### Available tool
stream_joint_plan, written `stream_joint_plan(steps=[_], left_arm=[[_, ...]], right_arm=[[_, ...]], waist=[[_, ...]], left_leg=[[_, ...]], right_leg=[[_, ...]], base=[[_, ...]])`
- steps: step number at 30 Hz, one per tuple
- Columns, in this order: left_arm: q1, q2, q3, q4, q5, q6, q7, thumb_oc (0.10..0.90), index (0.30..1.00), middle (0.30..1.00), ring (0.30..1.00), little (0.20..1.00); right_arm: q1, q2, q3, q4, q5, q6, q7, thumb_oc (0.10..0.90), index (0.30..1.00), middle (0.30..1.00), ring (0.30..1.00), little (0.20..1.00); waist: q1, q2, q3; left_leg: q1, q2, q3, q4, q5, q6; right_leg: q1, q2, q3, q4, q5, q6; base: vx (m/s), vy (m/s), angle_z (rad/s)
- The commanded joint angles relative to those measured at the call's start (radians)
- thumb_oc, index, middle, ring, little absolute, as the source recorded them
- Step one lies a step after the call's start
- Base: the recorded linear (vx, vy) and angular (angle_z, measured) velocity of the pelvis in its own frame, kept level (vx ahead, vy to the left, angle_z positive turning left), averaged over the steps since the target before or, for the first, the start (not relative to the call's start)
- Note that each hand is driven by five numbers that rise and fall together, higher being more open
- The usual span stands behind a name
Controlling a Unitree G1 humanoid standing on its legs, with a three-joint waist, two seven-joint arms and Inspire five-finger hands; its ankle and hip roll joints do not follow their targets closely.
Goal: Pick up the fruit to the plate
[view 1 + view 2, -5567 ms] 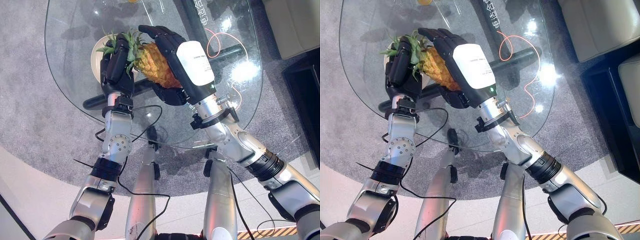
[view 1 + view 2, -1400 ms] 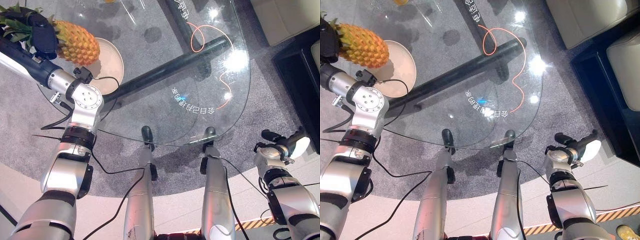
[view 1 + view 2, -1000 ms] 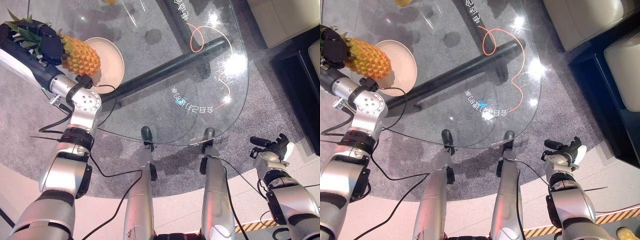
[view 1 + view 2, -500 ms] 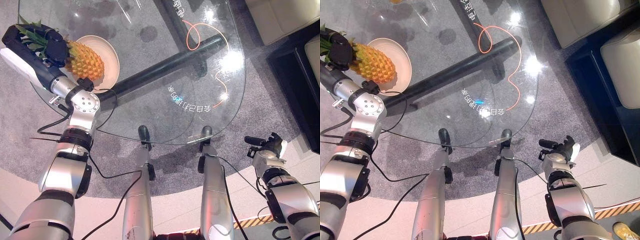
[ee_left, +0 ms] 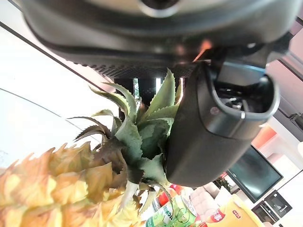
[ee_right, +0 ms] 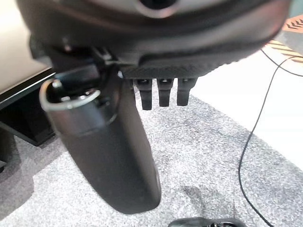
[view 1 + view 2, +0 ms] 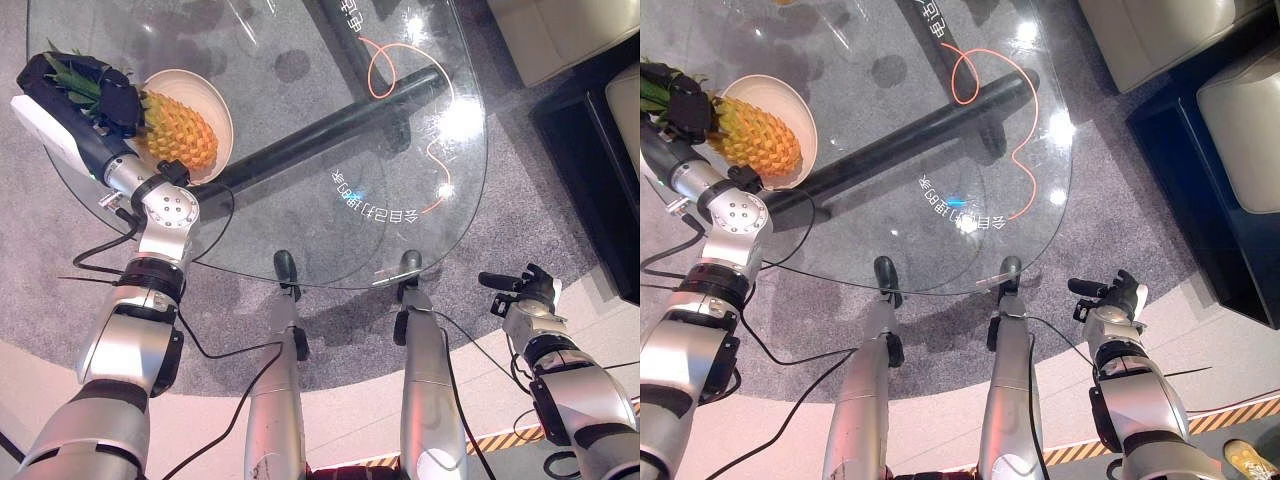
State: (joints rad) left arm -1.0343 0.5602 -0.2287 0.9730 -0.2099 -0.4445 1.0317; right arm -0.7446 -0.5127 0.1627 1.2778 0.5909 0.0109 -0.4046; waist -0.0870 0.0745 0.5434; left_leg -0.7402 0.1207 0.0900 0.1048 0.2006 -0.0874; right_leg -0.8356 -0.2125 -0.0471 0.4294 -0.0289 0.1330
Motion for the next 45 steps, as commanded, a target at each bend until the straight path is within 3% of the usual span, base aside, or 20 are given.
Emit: stream_joint_plan(steps=[1, 33, 45], left_arm=[[-0.160, 0.123, 0.019, 0.021, 0.053, -0.083, 0.064, 0.100, 0.300, 0.300, 0.300, 0.200], [-0.234, 0.138, -0.020, 0.087, 0.094, -0.092, 0.108, 0.100, 0.300, 0.300, 0.300, 0.200], [-0.264, 0.161, -0.035, 0.107, 0.128, -0.066, 0.148, 0.100, 0.300, 0.300, 0.300, 0.200]], right_arm=[[0.013, -0.038, 0.030, 0.019, -0.012, -0.015, -0.041, 0.800, 0.900, 0.900, 0.900, 0.900], [-0.008, -0.035, 0.050, 0.008, -0.006, -0.040, -0.065, 0.800, 0.900, 0.900, 0.900, 0.900], [-0.004, -0.043, 0.048, 0.012, 0.000, -0.055, -0.064, 0.800, 0.900, 0.900, 0.900, 0.900]], waist=[[0.024, -0.042, -0.023], [0.012, -0.059, -0.023], [0.007, -0.066, -0.023]], left_leg=[[-0.026, -0.021, 0.005, 0.155, -0.157, -0.012], [-0.041, -0.018, 0.004, 0.163, -0.164, -0.017], [-0.057, -0.016, 0.003, 0.166, -0.158, -0.018]], right_leg=[[0.026, 0.053, -0.060, -0.066, 0.013, -0.042], [0.016, 0.059, -0.056, -0.071, 0.013, -0.040], [0.003, 0.059, -0.055, -0.080, 0.025, -0.040]], base=[[0.00, 0.000, 0.00], [0.00, 0.000, 0.00], [0.00, 0.000, 0.00]])
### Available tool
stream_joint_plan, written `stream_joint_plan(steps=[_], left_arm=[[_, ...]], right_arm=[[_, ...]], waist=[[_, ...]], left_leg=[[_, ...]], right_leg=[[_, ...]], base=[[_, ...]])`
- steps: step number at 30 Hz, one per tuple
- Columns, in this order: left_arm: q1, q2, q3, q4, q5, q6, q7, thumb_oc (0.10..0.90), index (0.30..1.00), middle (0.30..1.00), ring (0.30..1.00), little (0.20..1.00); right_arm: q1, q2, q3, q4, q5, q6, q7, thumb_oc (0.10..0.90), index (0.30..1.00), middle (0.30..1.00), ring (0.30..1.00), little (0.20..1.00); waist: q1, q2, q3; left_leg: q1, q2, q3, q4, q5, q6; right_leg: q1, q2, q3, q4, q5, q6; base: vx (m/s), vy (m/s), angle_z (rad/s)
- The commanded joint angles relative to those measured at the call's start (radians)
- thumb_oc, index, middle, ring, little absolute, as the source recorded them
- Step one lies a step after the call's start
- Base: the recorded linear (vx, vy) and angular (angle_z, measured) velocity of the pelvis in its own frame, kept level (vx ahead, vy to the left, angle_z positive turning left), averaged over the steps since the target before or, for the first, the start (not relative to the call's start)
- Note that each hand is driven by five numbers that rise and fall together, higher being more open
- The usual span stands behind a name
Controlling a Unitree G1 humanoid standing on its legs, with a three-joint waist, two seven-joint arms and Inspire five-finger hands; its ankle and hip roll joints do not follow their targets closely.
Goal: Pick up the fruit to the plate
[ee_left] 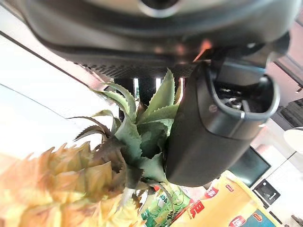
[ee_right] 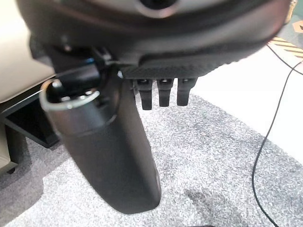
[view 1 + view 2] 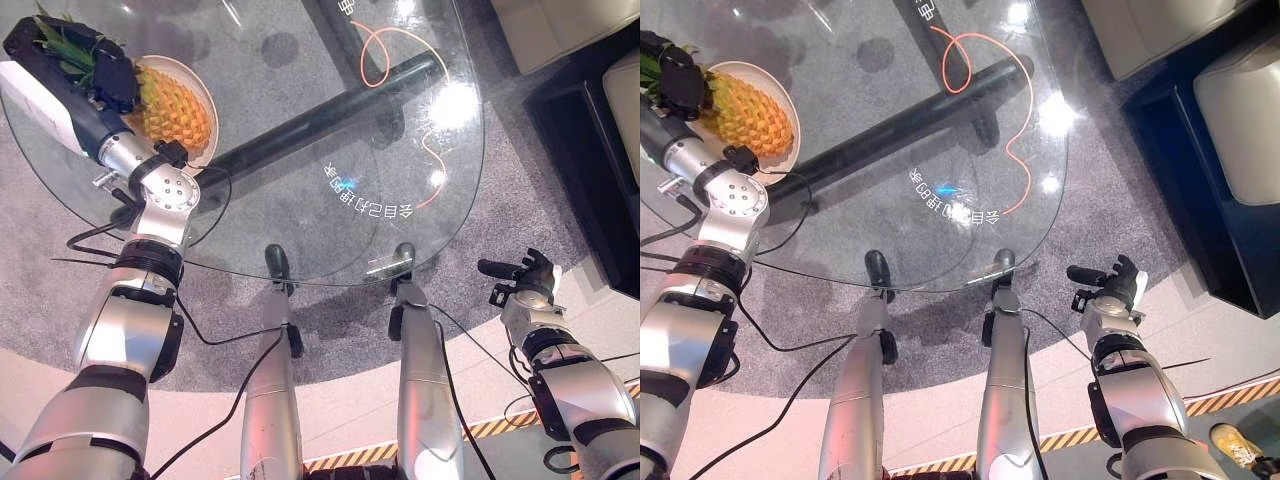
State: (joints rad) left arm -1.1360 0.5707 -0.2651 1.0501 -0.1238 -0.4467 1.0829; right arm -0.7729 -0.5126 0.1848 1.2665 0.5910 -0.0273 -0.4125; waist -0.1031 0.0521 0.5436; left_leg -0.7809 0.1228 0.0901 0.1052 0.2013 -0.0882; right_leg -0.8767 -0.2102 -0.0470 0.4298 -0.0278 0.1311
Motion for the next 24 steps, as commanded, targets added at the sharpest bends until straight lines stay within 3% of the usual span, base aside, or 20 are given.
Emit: stream_joint_plan(steps=[1, 11, 13, 18, 24], left_arm=[[-0.164, 0.151, 0.001, 0.032, 0.040, -0.064, 0.101, 0.100, 0.300, 0.300, 0.300, 0.200], [-0.173, 0.159, -0.003, 0.049, 0.021, -0.054, 0.101, 0.114, 0.312, 0.312, 0.312, 0.214], [-0.170, 0.156, 0.000, 0.053, 0.019, -0.058, 0.093, 0.284, 0.458, 0.458, 0.458, 0.384], [-0.168, 0.157, 0.001, 0.051, 0.007, -0.070, 0.072, 0.462, 0.611, 0.611, 0.611, 0.562], [-0.157, 0.154, 0.001, 0.049, 0.003, -0.077, 0.067, 0.446, 0.596, 0.596, 0.596, 0.546]], right_arm=[[0.024, -0.043, 0.028, 0.022, 0.000, -0.015, -0.057, 0.800, 0.900, 0.900, 0.900, 0.900], [0.025, -0.039, 0.035, 0.022, 0.000, -0.022, -0.056, 0.800, 0.900, 0.900, 0.900, 0.900], [0.022, -0.037, 0.035, 0.021, -0.001, -0.021, -0.060, 0.800, 0.900, 0.900, 0.900, 0.900], [0.016, -0.036, 0.034, 0.016, -0.003, -0.016, -0.065, 0.800, 0.900, 0.900, 0.900, 0.900], [0.024, -0.038, 0.032, 0.021, 0.001, -0.023, -0.060, 0.800, 0.900, 0.900, 0.900, 0.900]], waist=[[0.023, -0.044, -0.024], [0.024, -0.043, -0.024], [0.025, -0.043, -0.024], [0.025, -0.044, -0.024], [0.027, -0.045, -0.024]], left_leg=[[-0.017, -0.019, 0.002, 0.166, -0.160, -0.016], [-0.013, -0.019, 0.002, 0.169, -0.167, -0.018], [-0.016, -0.020, 0.000, 0.171, -0.167, -0.017], [-0.024, -0.020, -0.001, 0.166, -0.159, -0.016], [-0.018, -0.020, -0.001, 0.170, -0.167, -0.018]], right_leg=[[0.043, 0.056, -0.054, -0.080, 0.024, -0.038], [0.045, 0.054, -0.056, -0.076, 0.017, -0.035], [0.043, 0.053, -0.057, -0.075, 0.017, -0.035], [0.036, 0.055, -0.058, -0.080, 0.025, -0.036], [0.042, 0.055, -0.059, -0.076, 0.017, -0.034]], base=[[0.00, 0.000, 0.00], [0.00, 0.000, 0.00], [0.00, 0.000, 0.00], [0.00, 0.000, 0.00], [0.00, 0.000, 0.00]])
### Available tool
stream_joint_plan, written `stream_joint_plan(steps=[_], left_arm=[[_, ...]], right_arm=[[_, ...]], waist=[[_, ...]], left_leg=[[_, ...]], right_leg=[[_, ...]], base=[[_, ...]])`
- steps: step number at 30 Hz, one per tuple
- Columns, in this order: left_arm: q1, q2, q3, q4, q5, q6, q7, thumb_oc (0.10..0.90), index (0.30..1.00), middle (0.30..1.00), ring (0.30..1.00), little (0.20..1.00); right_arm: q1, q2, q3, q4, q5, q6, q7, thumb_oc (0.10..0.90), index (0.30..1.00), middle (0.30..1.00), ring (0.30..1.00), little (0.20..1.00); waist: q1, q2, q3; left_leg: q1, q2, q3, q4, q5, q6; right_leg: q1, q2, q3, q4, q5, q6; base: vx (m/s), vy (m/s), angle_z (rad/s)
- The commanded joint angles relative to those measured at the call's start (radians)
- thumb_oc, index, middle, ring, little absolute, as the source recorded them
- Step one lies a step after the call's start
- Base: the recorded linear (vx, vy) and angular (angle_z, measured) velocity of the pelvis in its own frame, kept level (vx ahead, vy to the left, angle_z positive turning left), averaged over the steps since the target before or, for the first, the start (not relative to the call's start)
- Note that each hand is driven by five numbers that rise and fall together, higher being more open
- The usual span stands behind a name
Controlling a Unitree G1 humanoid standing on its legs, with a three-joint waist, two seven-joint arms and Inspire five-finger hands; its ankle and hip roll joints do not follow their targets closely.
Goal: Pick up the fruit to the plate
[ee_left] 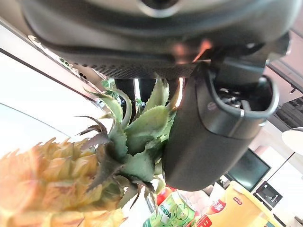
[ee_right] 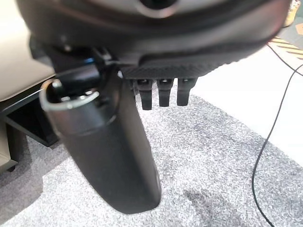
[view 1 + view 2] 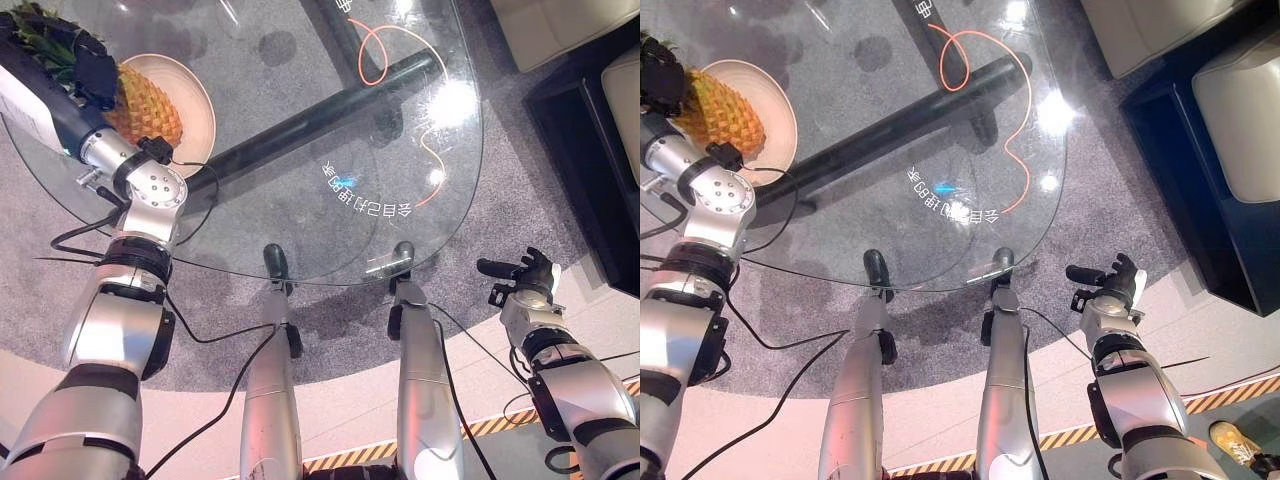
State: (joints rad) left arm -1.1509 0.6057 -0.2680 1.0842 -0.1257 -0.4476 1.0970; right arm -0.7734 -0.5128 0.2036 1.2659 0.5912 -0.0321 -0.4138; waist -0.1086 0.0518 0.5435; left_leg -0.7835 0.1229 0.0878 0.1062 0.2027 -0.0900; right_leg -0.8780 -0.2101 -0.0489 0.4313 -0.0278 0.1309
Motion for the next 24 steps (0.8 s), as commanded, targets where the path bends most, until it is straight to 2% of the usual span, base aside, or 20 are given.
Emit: stream_joint_plan(steps=[1, 19, 24], left_arm=[[-0.141, 0.120, 0.005, 0.015, 0.004, -0.078, 0.051, 0.443, 0.594, 0.594, 0.594, 0.543], [-0.094, 0.098, 0.017, -0.017, -0.004, -0.112, 0.037, 0.427, 0.580, 0.580, 0.580, 0.527], [-0.039, 0.085, 0.034, -0.071, 0.013, -0.146, 0.026, 0.413, 0.568, 0.568, 0.568, 0.513]], right_arm=[[0.026, -0.039, 0.012, 0.022, 0.000, -0.021, -0.057, 0.800, 0.900, 0.900, 0.900, 0.900], [0.026, -0.037, 0.007, 0.023, -0.002, -0.024, -0.063, 0.800, 0.900, 0.900, 0.900, 0.900], [0.037, -0.035, -0.006, 0.023, 0.003, -0.034, -0.070, 0.800, 0.900, 0.900, 0.900, 0.900]], waist=[[0.032, -0.045, -0.024], [0.041, -0.039, -0.024], [0.054, -0.035, -0.024]], left_leg=[[-0.015, -0.019, 0.001, 0.169, -0.168, -0.016], [-0.013, -0.024, -0.001, 0.167, -0.170, -0.015], [-0.012, -0.029, -0.005, 0.170, -0.176, -0.011]], right_leg=[[0.044, 0.054, -0.058, -0.078, 0.017, -0.034], [0.048, 0.050, -0.062, -0.080, 0.015, -0.034], [0.052, 0.045, -0.070, -0.080, 0.014, -0.035]], base=[[0.00, 0.000, 0.00], [0.00, 0.000, 0.00], [-0.01, -0.002, 0.00]])
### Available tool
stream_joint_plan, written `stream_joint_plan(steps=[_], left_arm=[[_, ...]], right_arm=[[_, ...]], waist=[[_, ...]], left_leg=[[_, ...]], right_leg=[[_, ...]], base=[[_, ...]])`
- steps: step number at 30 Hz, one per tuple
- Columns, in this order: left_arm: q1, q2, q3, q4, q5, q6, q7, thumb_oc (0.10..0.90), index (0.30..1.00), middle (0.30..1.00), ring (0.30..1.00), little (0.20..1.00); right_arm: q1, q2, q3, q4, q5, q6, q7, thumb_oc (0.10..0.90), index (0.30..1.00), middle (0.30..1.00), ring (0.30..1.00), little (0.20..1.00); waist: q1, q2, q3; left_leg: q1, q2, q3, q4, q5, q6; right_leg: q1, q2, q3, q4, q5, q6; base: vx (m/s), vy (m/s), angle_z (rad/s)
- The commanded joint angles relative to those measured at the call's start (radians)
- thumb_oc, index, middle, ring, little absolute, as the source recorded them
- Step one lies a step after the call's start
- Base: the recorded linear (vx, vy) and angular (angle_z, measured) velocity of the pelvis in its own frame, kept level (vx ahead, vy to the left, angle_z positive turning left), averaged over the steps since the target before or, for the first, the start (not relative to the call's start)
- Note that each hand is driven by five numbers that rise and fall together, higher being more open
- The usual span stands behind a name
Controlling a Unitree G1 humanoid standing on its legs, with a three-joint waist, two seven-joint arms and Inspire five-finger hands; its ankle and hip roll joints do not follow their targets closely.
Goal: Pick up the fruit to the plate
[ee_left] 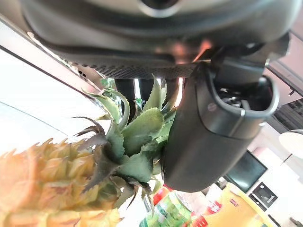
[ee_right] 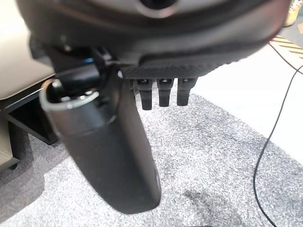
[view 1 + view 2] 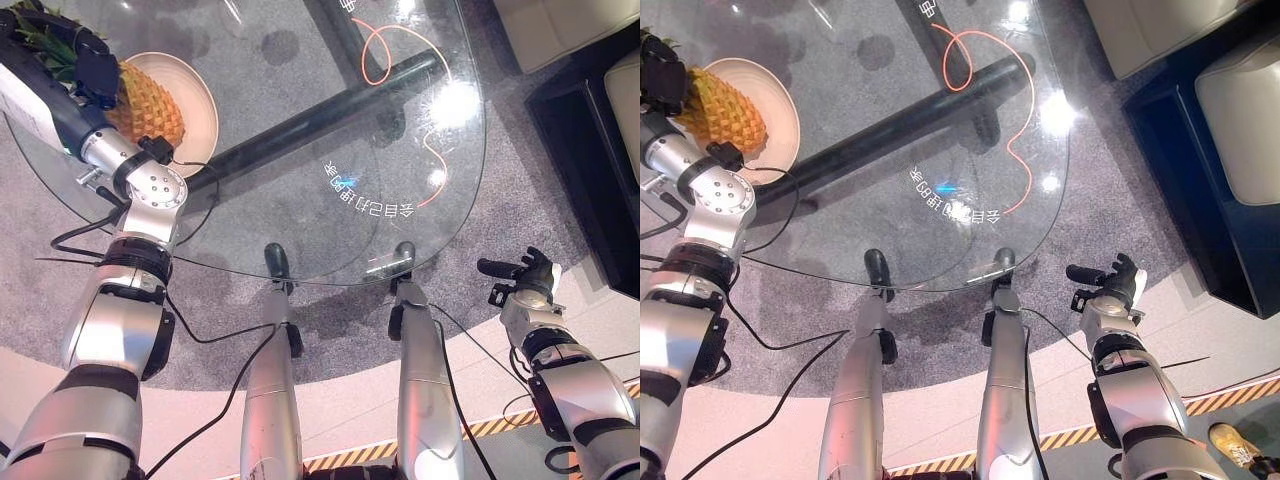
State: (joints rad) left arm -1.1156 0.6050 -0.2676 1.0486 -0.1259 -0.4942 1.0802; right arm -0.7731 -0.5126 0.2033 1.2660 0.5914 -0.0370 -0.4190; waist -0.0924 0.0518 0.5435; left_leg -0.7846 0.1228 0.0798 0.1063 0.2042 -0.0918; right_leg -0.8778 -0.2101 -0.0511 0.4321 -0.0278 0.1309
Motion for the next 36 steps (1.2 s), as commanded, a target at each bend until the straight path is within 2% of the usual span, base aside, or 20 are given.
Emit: stream_joint_plan(steps=[1, 8, 16, 19, 21, 22, 36], left_arm=[[-0.068, 0.084, 0.035, -0.047, 0.011, -0.103, 0.043, 0.410, 0.566, 0.566, 0.566, 0.510], [-0.031, 0.082, 0.047, -0.091, 0.020, -0.122, 0.031, 0.402, 0.559, 0.559, 0.559, 0.502], [0.027, 0.072, 0.060, -0.160, 0.032, -0.148, 0.031, 0.440, 0.592, 0.592, 0.592, 0.540], [0.045, 0.065, 0.063, -0.177, 0.032, -0.164, 0.030, 0.553, 0.688, 0.688, 0.688, 0.653], [0.051, 0.059, 0.067, -0.185, 0.030, -0.167, 0.028, 0.687, 0.804, 0.804, 0.804, 0.787], [0.055, 0.056, 0.069, -0.189, 0.030, -0.167, 0.026, 0.800, 0.900, 0.900, 0.900, 0.900], [0.088, 0.039, 0.077, -0.200, 0.012, -0.183, 0.005, 0.800, 0.900, 0.900, 0.900, 0.900]], right_arm=[[0.035, -0.036, -0.008, 0.023, 0.003, -0.029, -0.064, 0.800, 0.900, 0.900, 0.900, 0.900], [0.037, -0.037, -0.018, 0.019, 0.004, -0.026, -0.067, 0.800, 0.900, 0.900, 0.900, 0.900], [0.047, -0.037, -0.036, 0.011, -0.003, -0.029, -0.078, 0.800, 0.900, 0.900, 0.900, 0.900], [0.044, -0.039, -0.036, 0.008, -0.003, -0.025, -0.081, 0.800, 0.900, 0.900, 0.900, 0.900], [0.040, -0.041, -0.037, 0.008, -0.002, -0.020, -0.081, 0.800, 0.900, 0.900, 0.900, 0.900], [0.039, -0.040, -0.039, 0.008, -0.004, -0.018, -0.081, 0.800, 0.900, 0.900, 0.900, 0.900], [0.047, -0.037, -0.047, 0.008, -0.001, -0.021, -0.081, 0.800, 0.900, 0.900, 0.900, 0.900]], waist=[[0.040, -0.035, -0.024], [0.050, -0.033, -0.024], [0.064, -0.026, -0.024], [0.069, -0.024, -0.024], [0.071, -0.024, -0.024], [0.072, -0.025, -0.024], [0.075, -0.031, -0.024]], left_leg=[[-0.011, -0.027, 0.003, 0.170, -0.178, -0.009], [-0.009, -0.030, -0.001, 0.171, -0.181, -0.008], [-0.009, -0.035, -0.006, 0.172, -0.185, -0.004], [-0.013, -0.036, -0.009, 0.174, -0.185, -0.003], [-0.011, -0.037, -0.010, 0.173, -0.185, -0.002], [-0.009, -0.036, -0.010, 0.171, -0.184, -0.002], [-0.014, -0.036, -0.013, 0.172, -0.184, -0.002]], right_leg=[[0.052, 0.044, -0.070, -0.080, 0.014, -0.033], [0.055, 0.040, -0.077, -0.081, 0.016, -0.032], [0.058, 0.037, -0.084, -0.080, 0.014, -0.032], [0.055, 0.036, -0.086, -0.077, 0.013, -0.032], [0.057, 0.036, -0.088, -0.076, 0.013, -0.032], [0.060, 0.035, -0.089, -0.077, 0.013, -0.031], [0.059, 0.036, -0.091, -0.080, 0.016, -0.029]], base=[[0.00, 0.000, 0.00], [0.00, -0.004, 0.01], [0.00, 0.000, 0.00], [0.00, 0.000, 0.00], [0.00, 0.000, 0.00], [0.00, 0.000, 0.00], [0.00, 0.000, 0.00]])
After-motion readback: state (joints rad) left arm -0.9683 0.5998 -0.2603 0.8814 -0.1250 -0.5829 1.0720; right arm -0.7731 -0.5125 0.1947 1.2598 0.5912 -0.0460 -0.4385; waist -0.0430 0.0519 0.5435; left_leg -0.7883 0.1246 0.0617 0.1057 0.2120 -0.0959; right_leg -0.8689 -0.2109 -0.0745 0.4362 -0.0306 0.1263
